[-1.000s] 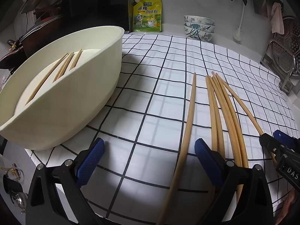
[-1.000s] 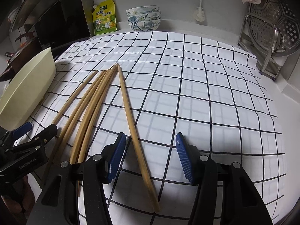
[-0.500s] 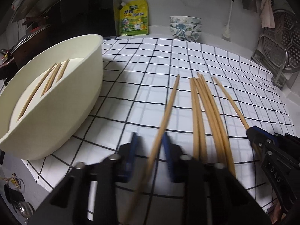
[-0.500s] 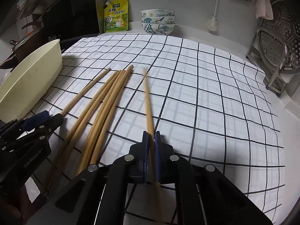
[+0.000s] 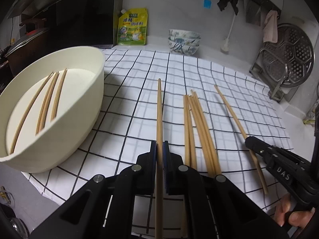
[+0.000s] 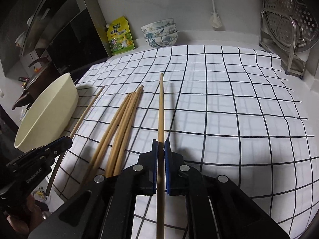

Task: Organize utensils
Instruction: 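Close the right tool on a wooden chopstick while the left tool grasps another, then lift the chopstick in the left tool over the cream basin while the right tool carries its own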

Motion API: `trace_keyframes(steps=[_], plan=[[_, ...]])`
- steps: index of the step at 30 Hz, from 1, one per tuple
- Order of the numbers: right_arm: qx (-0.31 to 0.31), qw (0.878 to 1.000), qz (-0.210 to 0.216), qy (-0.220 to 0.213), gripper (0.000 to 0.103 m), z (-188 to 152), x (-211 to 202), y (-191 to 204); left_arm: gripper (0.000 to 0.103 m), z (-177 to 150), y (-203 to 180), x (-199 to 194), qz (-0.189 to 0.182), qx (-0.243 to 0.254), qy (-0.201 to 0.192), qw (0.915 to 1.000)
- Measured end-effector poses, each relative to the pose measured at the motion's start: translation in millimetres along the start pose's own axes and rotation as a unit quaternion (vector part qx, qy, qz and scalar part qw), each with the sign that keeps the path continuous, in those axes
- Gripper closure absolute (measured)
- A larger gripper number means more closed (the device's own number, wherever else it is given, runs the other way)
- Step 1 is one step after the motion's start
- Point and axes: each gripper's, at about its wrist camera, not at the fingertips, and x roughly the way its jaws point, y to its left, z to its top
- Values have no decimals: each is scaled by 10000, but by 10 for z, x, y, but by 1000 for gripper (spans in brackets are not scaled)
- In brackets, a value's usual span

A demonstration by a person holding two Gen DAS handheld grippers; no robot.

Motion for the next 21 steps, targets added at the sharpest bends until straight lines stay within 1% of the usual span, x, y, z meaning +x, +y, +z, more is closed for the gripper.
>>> trace_keyframes(steps=[5,7,9,12,16,21], plan=[[-25,9998,94,-186,97,36,-139,144,96,97,66,-244,-264,-23,-237,9994],[-26,9994,170,-305,97,70,-212,248,96,148,123,-341,-287,-35,-347,9990],[-8,9986,306,-439,97,118,-281,375,96,218,227,-451,-234,-71,-516,9984],[-33,9967,558,-583,97,219,-339,584,96,351,462,-613,-170,-209,-745,9969],[-262,9929,935,-687,97,410,-340,1018,96,488,851,-778,-43,-391,-964,9946],[-657,9882,1251,-586,97,626,-142,1664,96,591,1419,-854,214,-643,-1066,9920]])
